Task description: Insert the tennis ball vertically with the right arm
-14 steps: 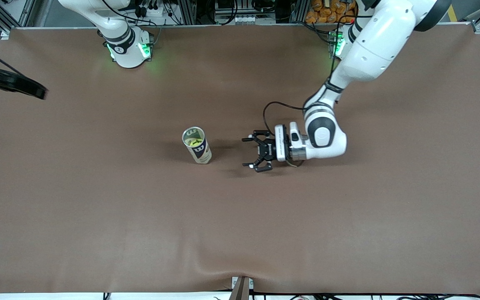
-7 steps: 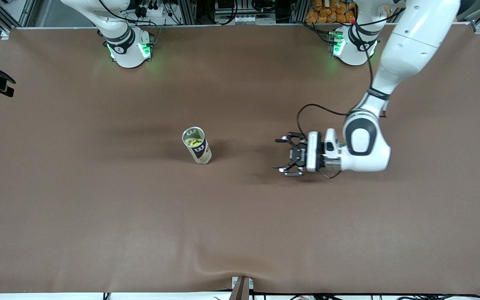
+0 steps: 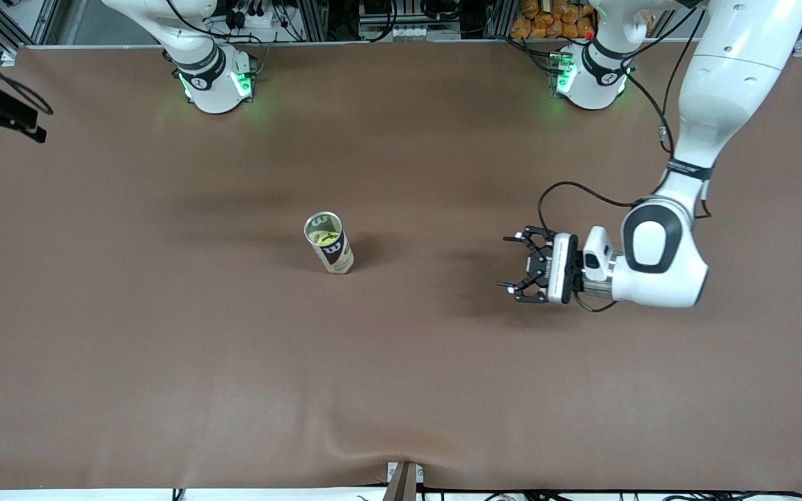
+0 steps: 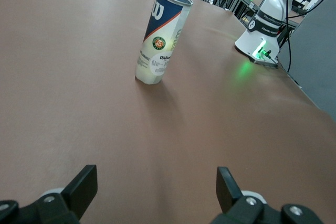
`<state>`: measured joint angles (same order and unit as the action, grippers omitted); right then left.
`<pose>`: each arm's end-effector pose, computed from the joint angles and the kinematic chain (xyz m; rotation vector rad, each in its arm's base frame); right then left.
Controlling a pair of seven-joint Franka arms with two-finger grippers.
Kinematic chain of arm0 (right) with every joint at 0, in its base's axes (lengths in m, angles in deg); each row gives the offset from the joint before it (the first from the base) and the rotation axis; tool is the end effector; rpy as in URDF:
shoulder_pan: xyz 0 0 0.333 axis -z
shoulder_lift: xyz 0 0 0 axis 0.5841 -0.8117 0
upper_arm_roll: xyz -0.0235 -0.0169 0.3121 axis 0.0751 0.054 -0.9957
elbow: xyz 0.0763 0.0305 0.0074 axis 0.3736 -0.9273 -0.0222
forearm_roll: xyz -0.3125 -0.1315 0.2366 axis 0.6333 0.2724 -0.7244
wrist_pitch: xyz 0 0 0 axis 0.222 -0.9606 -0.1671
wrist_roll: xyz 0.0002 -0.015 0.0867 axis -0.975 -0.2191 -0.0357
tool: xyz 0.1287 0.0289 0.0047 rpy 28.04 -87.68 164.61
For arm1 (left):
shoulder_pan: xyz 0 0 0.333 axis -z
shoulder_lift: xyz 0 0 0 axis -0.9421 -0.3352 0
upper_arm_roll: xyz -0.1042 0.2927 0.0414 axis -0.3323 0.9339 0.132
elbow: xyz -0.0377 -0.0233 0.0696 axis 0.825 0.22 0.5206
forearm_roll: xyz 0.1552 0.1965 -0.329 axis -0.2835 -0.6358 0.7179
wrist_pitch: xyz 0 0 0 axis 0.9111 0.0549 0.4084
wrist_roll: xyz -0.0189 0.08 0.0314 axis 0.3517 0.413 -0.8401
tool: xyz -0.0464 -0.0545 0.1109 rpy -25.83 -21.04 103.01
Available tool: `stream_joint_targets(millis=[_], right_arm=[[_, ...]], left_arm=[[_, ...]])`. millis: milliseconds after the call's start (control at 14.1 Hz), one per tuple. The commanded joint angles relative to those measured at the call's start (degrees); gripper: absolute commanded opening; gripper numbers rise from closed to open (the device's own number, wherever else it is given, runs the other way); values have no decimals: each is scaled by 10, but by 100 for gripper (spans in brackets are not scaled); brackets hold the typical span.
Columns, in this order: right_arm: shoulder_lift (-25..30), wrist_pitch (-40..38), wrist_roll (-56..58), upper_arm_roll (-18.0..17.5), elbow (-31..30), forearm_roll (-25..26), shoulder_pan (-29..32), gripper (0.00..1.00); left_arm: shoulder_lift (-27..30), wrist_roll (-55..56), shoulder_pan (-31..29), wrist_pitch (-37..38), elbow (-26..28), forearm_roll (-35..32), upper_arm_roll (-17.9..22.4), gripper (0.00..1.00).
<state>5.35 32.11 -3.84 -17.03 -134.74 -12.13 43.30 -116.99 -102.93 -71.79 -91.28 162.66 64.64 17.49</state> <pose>0.4978 -0.0357 0.6309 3.1349 0.0661 -0.1166 0.6297 -0.2120 0.2347 1.5588 -1.4828 0.4535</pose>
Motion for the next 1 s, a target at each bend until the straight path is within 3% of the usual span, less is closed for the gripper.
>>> stream_joint_targets(millis=[0,284,498,924], right_arm=[[52,3,-2,-14,-29,5,-15,100],[53,3,-2,-13,-26,2,-34,100],[52,2,5,-10,-26,1,-33,100],[52,-18,6,-12,-28,-14,-36,100]], left_arm=[[6,71,-6,30,-35,-52,2,100],[20,215,-7,117,-87,-126,16,100],[28,309,-2,192,-147,-189,52,100],[67,479,42,240,-166,-217,131,100]])
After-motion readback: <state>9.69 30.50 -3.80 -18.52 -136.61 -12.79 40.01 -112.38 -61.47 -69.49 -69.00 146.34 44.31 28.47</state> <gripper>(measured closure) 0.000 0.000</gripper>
